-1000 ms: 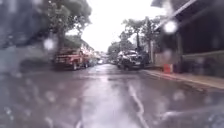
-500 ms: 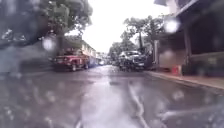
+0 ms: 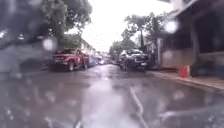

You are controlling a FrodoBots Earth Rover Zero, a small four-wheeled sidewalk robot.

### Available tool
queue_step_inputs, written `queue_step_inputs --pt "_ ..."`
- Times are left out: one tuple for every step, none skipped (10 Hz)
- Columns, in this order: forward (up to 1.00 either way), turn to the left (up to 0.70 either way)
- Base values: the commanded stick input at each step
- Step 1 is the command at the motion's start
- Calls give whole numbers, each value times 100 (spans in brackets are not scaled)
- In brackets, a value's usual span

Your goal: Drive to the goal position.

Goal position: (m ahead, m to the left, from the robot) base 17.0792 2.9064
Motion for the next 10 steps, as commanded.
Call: queue_step_inputs --pt "100 26" --pt "100 2" --pt "100 0" --pt "100 0" --pt "100 0" --pt "100 0" --pt "100 0" --pt "100 0" --pt "100 0" --pt "100 0"
